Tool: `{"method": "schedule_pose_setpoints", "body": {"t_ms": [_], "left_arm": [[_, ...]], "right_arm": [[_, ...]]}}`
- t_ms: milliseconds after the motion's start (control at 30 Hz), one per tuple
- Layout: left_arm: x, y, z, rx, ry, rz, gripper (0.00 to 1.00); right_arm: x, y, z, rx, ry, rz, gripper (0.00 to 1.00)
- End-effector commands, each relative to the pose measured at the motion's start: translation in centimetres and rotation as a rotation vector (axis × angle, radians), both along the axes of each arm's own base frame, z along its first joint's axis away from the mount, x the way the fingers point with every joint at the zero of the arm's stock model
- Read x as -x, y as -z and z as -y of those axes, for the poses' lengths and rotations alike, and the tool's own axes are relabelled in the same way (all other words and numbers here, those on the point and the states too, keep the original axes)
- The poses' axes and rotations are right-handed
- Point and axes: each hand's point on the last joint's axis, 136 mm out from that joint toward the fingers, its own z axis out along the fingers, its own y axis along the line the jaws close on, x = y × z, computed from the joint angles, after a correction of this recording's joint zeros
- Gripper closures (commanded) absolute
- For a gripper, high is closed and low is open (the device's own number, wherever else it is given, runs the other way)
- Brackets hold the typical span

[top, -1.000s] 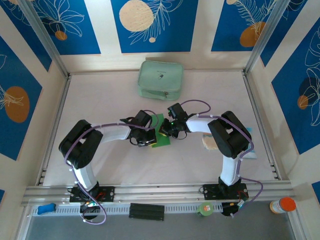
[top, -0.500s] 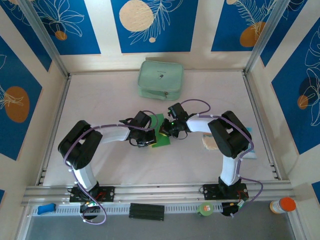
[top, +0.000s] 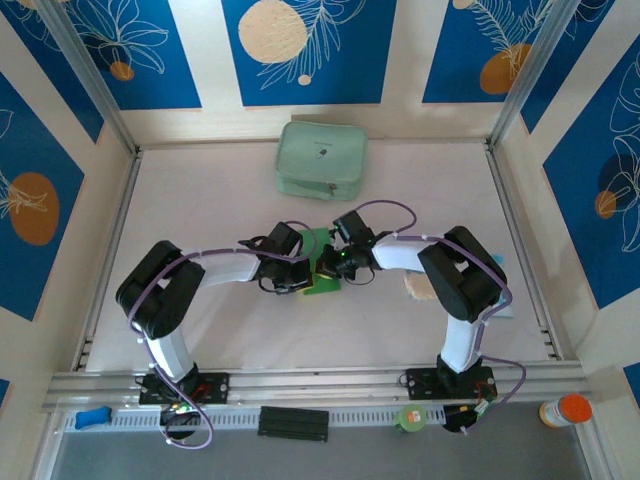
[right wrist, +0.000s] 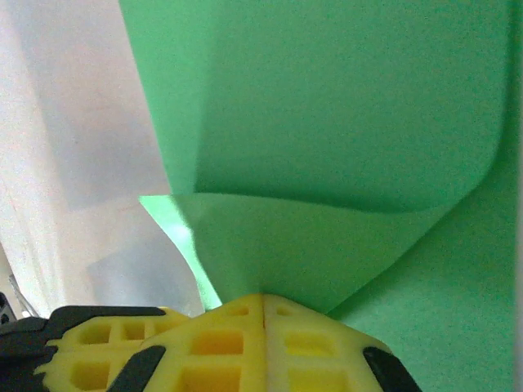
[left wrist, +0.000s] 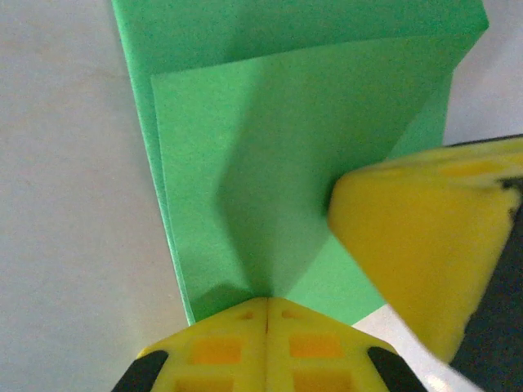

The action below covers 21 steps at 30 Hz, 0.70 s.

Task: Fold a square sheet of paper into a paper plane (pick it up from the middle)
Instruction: Fold the triangle a second time at the center of the table.

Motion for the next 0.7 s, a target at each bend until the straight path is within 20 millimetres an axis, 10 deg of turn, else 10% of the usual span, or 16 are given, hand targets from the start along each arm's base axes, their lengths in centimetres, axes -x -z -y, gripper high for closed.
{"method": "schedule_pose_setpoints", "body": {"t_ms": [0, 667], "left_arm": [[2.2, 2.5, -2.2, -0.109, 0.006, -0.085, 0.98], [5.7, 1.4, -3.1, -0.089, 0.127, -0.139, 0.96]], "right_arm": [[0.4, -0.5, -0.6, -0.013, -0.032, 0.004, 0.96], [1.1, 4.7, 2.5, 0.169, 0.067, -0.142, 0.97]]}}
